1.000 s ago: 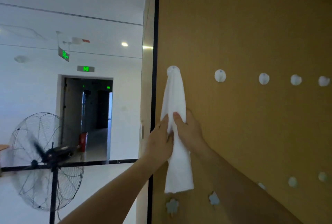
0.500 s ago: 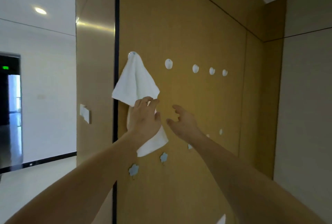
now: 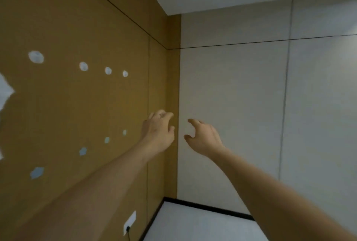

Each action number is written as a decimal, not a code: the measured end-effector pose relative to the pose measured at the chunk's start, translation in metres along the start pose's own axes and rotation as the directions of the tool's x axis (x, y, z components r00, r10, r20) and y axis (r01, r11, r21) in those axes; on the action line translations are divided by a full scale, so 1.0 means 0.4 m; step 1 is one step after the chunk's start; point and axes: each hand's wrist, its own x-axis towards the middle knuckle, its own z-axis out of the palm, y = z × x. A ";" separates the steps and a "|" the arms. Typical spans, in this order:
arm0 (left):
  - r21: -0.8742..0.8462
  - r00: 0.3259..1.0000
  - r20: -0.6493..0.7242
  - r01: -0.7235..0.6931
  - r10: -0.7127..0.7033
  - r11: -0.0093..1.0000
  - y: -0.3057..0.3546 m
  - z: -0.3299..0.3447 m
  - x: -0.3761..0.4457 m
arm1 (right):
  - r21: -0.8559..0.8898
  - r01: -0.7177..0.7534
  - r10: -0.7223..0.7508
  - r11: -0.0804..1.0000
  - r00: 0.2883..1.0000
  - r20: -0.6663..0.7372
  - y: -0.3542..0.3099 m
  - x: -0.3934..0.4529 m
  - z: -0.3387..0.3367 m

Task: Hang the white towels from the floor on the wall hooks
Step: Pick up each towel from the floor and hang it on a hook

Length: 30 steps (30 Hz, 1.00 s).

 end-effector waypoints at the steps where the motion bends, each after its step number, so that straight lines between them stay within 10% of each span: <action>1: -0.045 1.000 0.018 -0.020 0.021 0.999 0.072 0.045 0.001 | -0.027 -0.031 0.030 0.999 0.999 -0.012 0.075 -0.029 -0.035; 12: -0.409 0.884 0.283 -0.240 0.372 0.880 0.953 0.497 -0.119 | -0.230 -0.495 0.481 0.838 0.869 -0.120 0.807 -0.507 -0.436; 30: -0.820 0.404 0.303 -0.351 0.863 0.453 2.083 1.103 -0.446 | -0.238 -0.955 0.903 0.176 0.253 -0.348 1.661 -1.190 -0.819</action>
